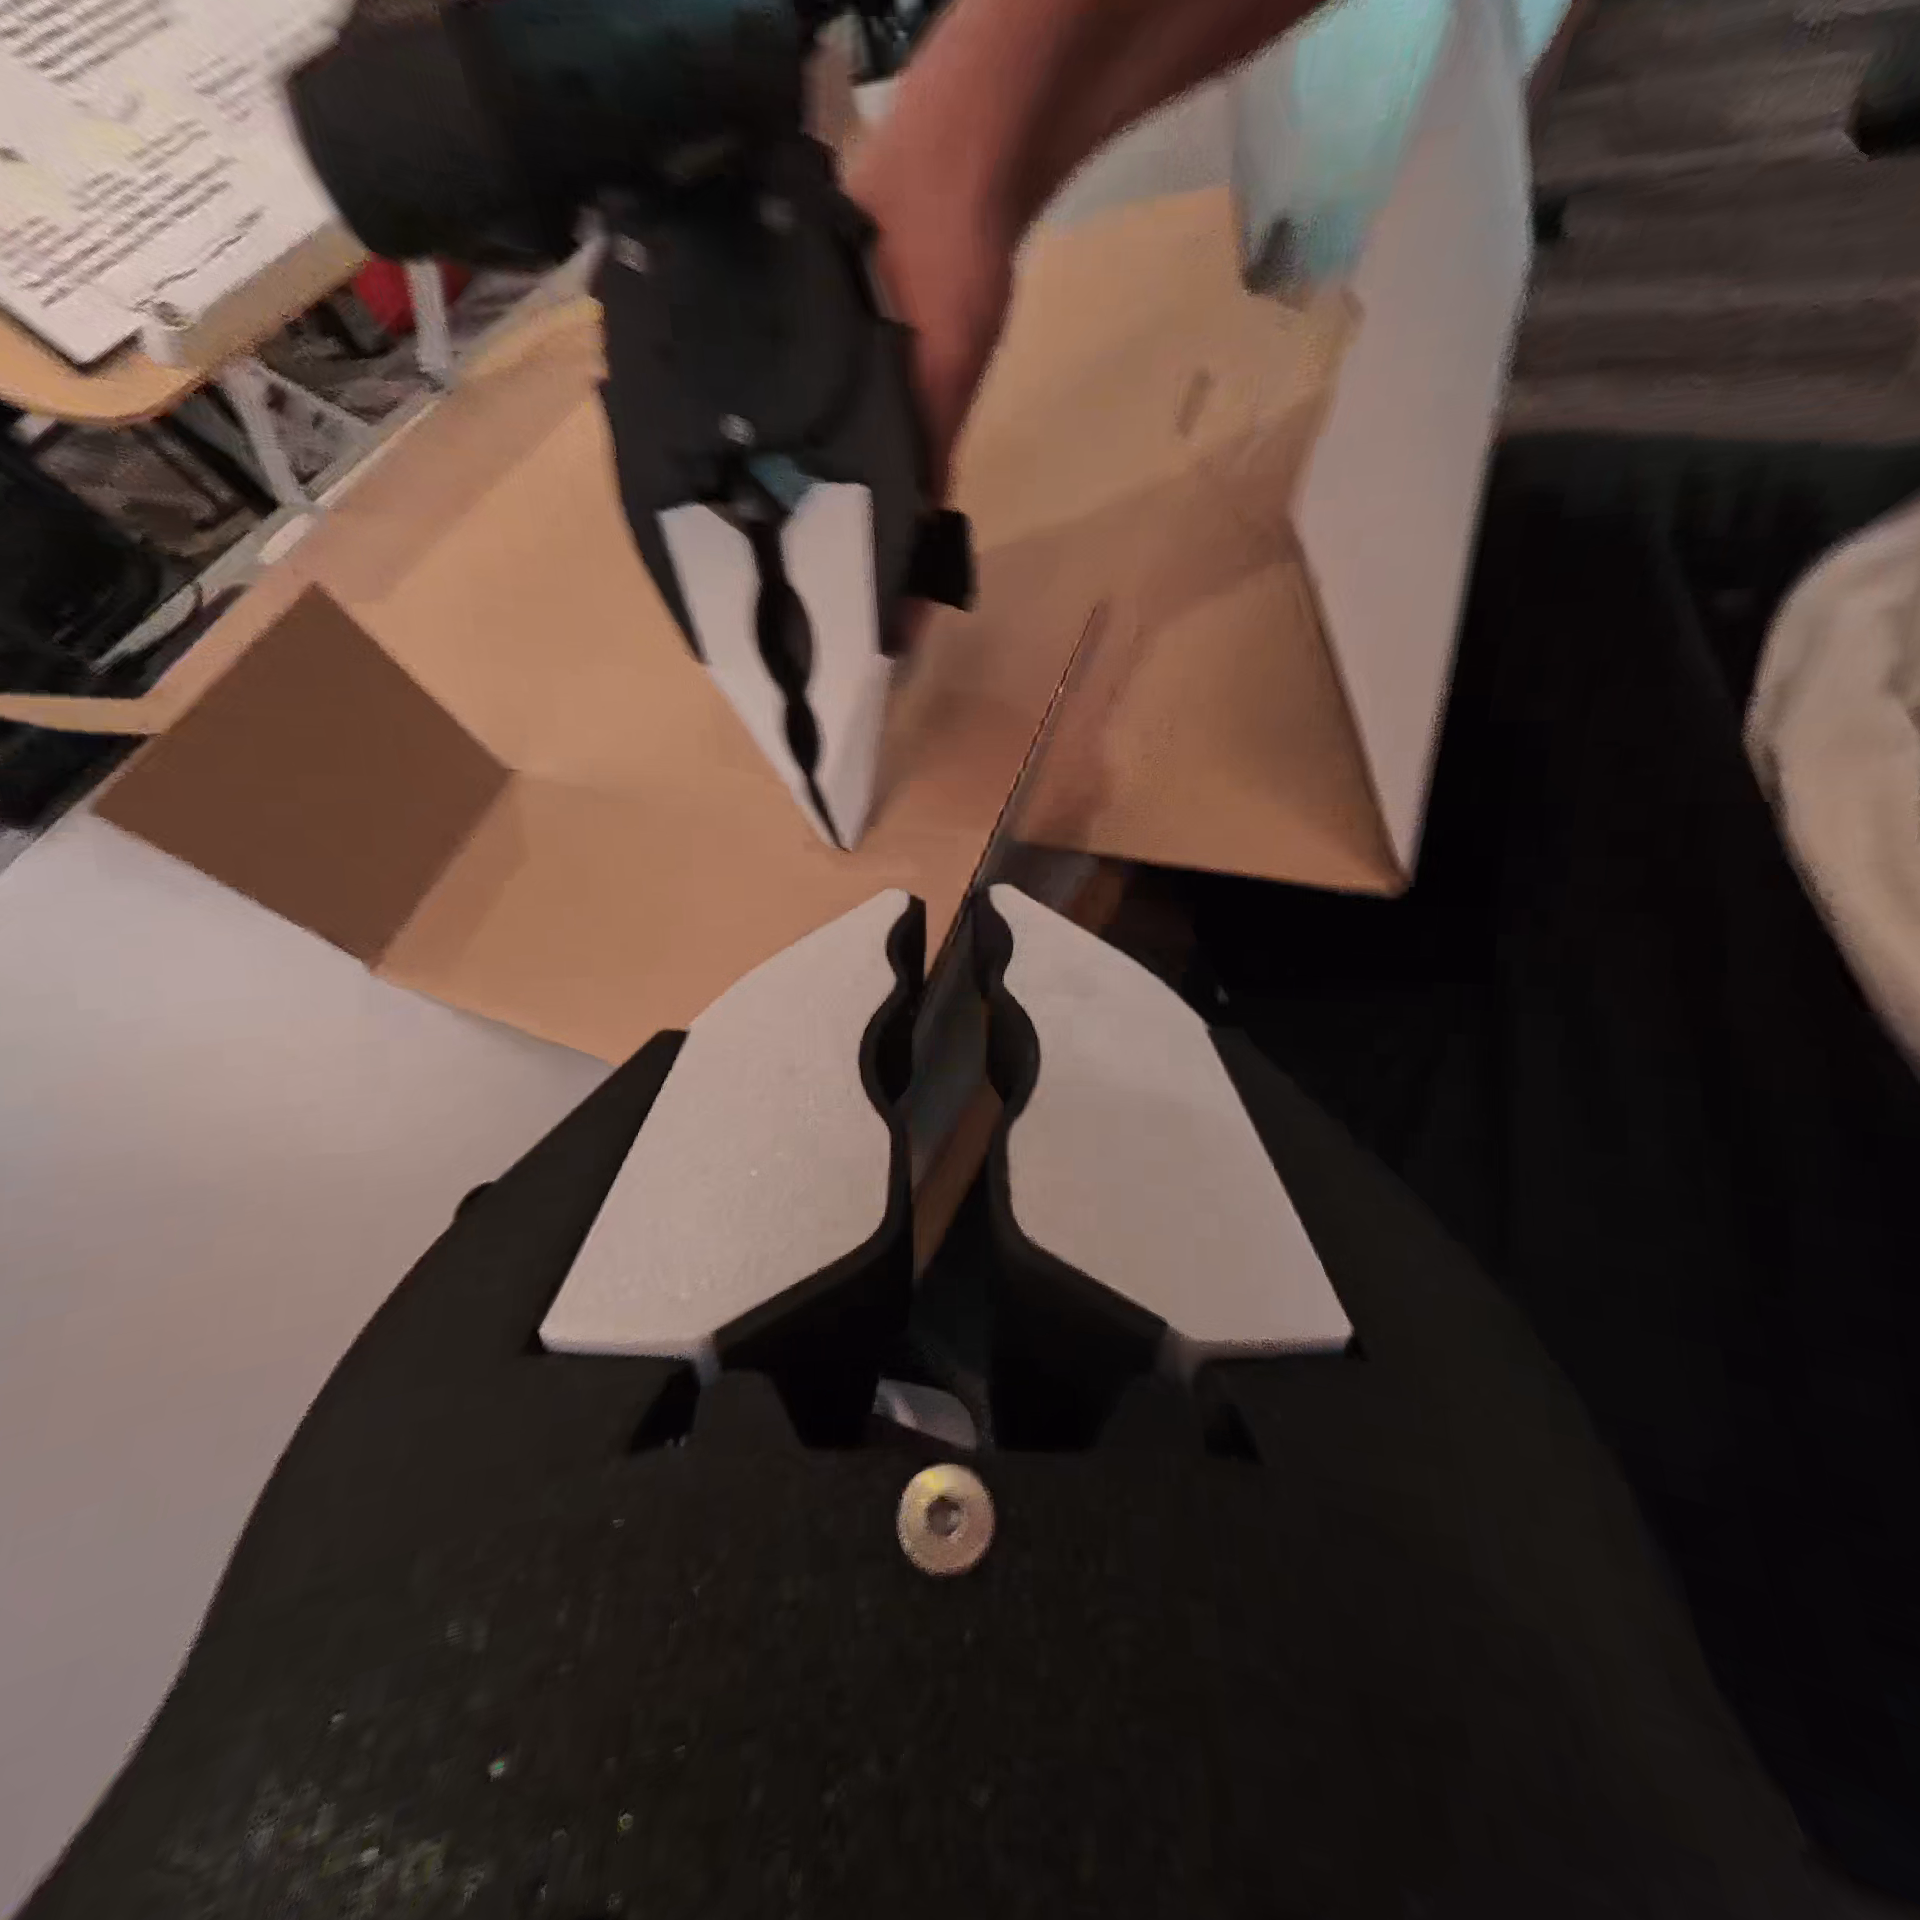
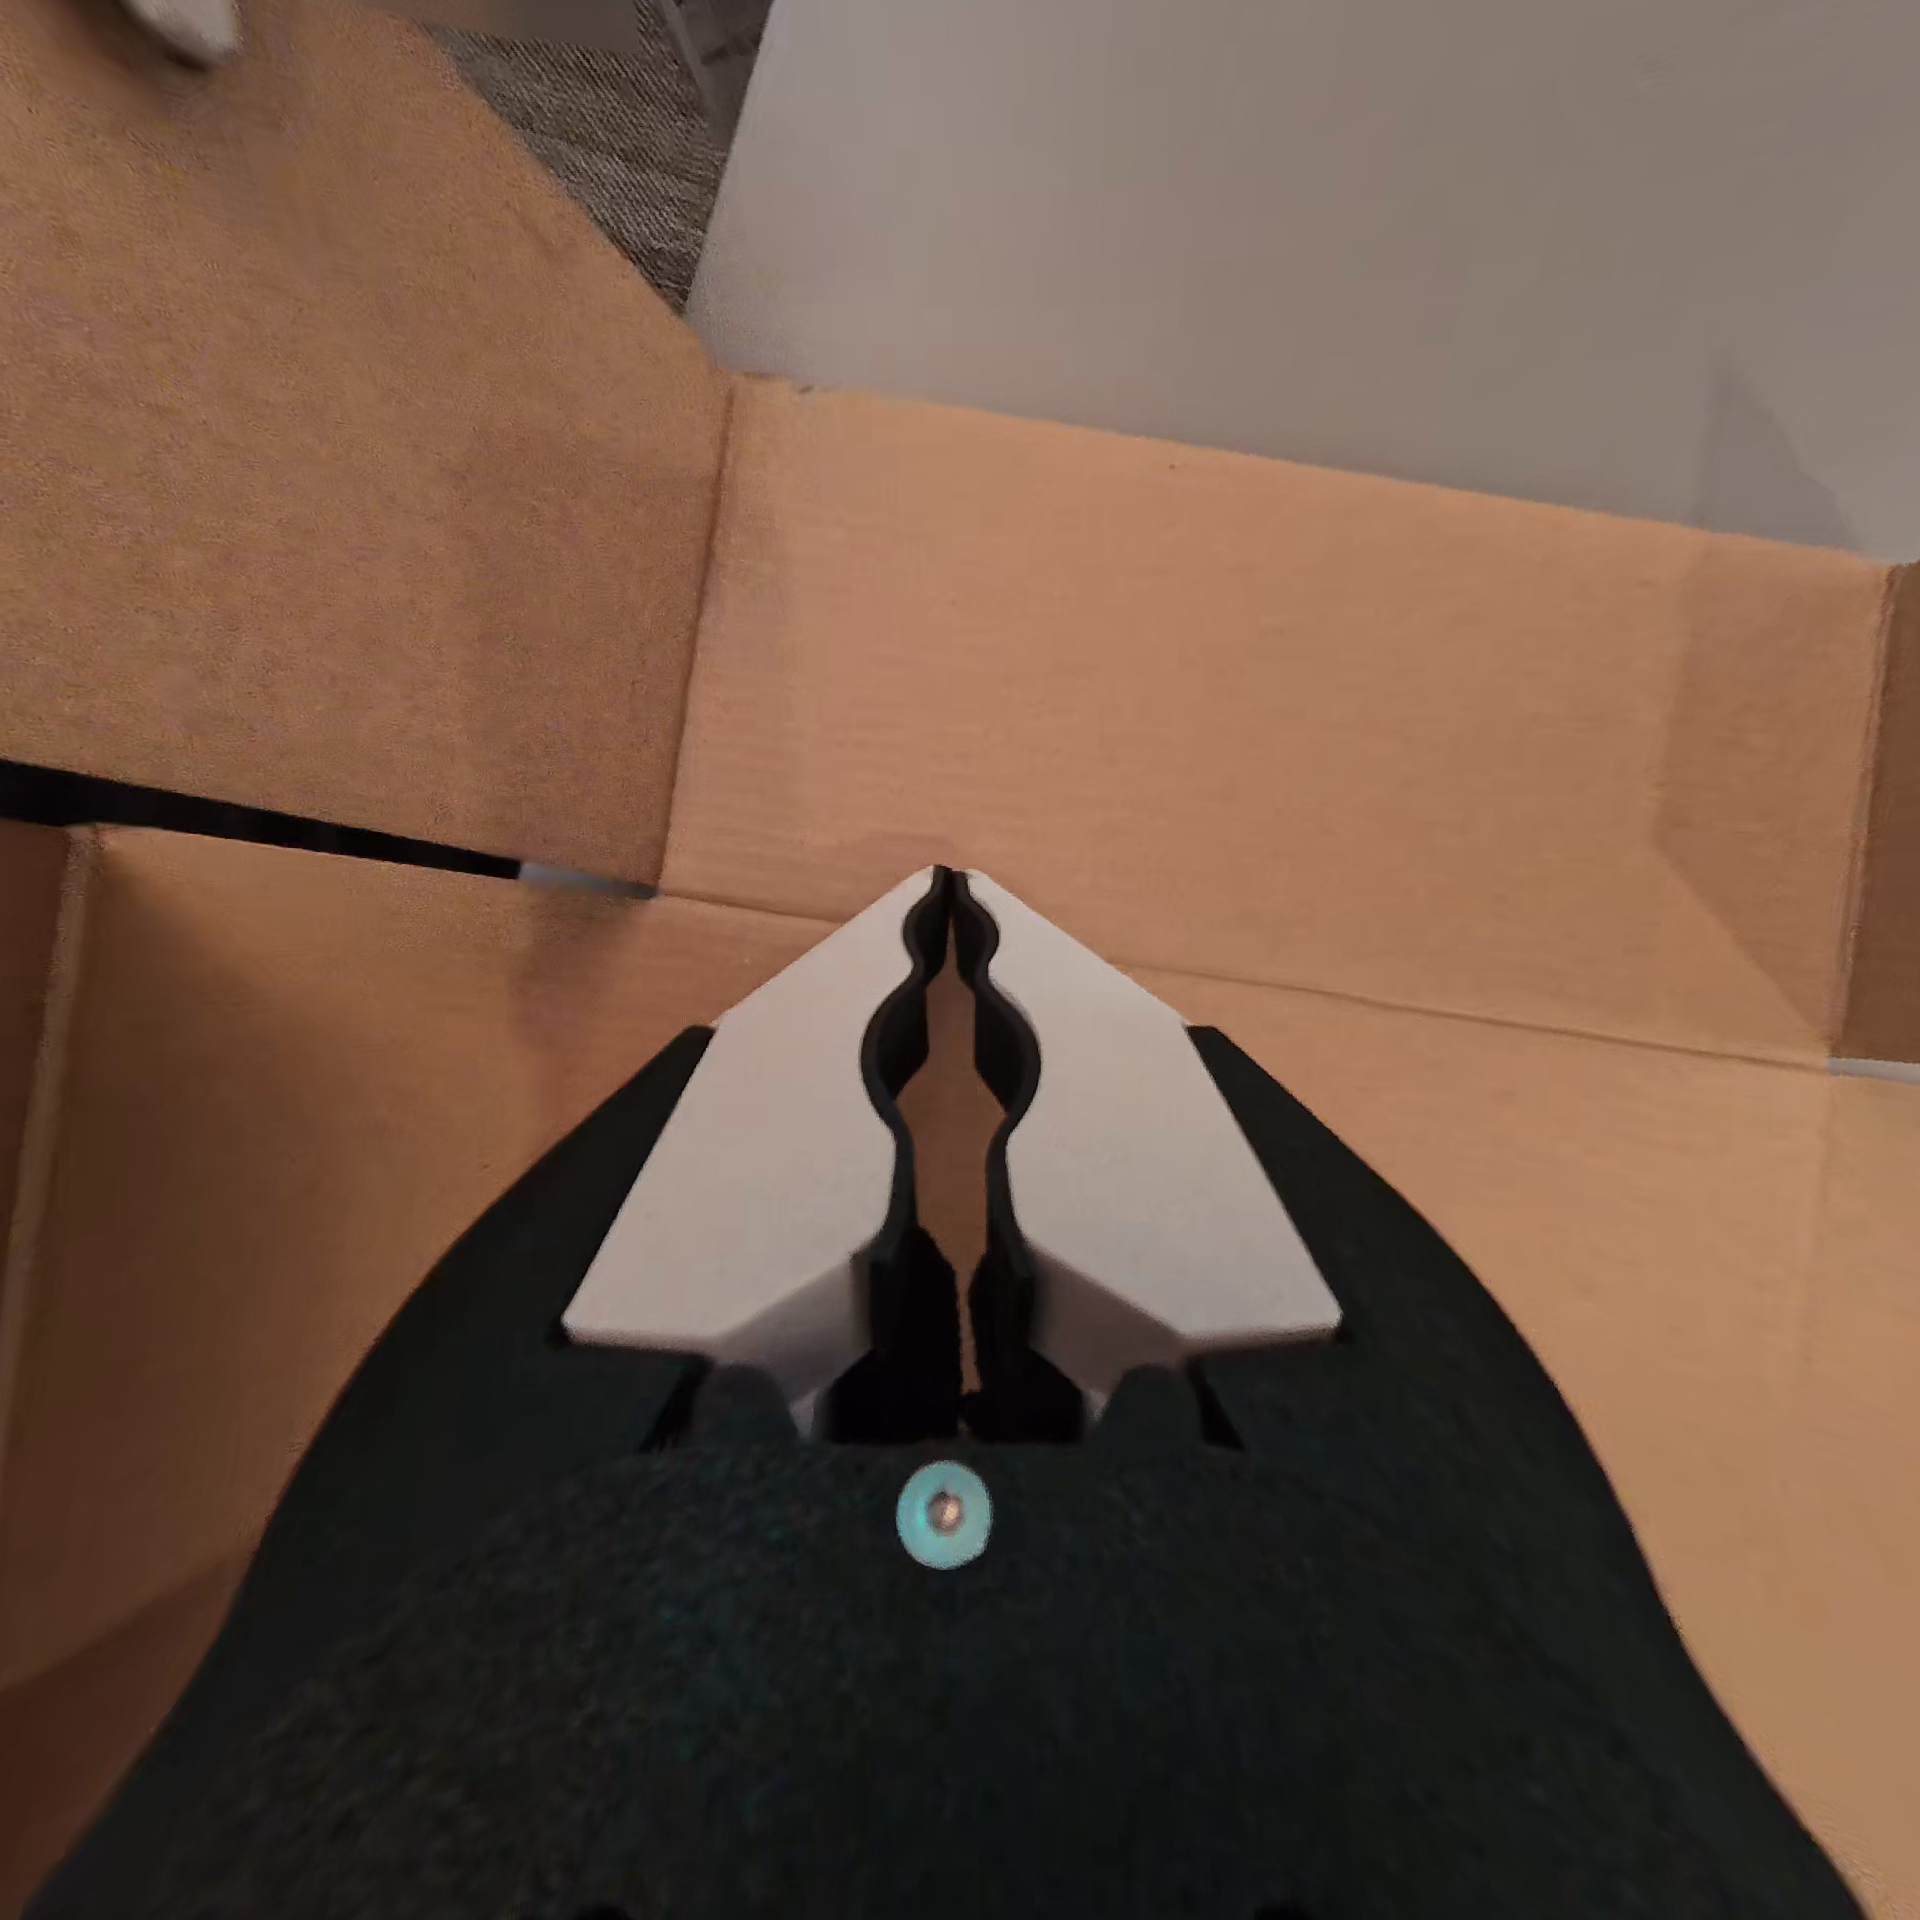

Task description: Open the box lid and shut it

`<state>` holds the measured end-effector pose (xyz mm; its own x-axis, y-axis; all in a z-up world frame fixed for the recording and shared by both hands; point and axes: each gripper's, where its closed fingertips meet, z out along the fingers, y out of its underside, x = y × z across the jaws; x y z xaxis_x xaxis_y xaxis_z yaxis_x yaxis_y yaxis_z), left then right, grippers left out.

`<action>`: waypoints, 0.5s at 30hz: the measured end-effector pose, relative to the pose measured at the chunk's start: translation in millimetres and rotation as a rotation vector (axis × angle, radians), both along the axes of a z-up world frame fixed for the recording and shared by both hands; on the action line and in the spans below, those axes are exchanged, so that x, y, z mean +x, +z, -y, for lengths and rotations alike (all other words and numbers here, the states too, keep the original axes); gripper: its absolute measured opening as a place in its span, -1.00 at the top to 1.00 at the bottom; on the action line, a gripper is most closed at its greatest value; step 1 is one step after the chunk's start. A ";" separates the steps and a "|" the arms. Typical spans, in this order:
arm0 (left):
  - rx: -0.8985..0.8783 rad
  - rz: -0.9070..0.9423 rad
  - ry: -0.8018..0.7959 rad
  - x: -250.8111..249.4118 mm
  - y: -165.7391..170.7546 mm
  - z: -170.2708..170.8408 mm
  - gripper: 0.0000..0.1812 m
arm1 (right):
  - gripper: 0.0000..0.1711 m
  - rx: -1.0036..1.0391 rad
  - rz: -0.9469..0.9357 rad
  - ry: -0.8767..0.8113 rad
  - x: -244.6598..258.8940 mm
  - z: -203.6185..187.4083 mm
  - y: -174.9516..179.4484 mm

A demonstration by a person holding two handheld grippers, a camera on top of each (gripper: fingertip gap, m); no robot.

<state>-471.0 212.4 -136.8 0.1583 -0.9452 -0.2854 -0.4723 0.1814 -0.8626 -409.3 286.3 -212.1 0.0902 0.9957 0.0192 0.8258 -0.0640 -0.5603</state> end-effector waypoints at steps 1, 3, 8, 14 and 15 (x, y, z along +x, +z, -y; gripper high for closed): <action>-0.029 0.006 0.021 3.6 4.9 -11.8 0.89 | 1.00 -0.026 -0.001 -0.001 -0.3 0.5 -0.3; -0.109 -0.012 0.057 9.6 7.0 -36.3 0.84 | 1.00 -0.069 -0.004 -0.002 -0.2 0.6 -0.3; -0.408 -0.047 -0.031 19.4 -1.9 -67.2 0.84 | 1.00 -0.129 -0.031 0.000 2.5 0.8 0.4; -0.578 -0.088 -0.216 25.2 -2.4 -62.8 0.94 | 0.67 -0.371 -0.315 -0.179 14.3 -15.3 79.5; -0.595 -0.086 -0.221 26.0 -2.9 -63.2 0.94 | 0.61 -0.476 -0.400 -0.169 10.4 -6.3 95.8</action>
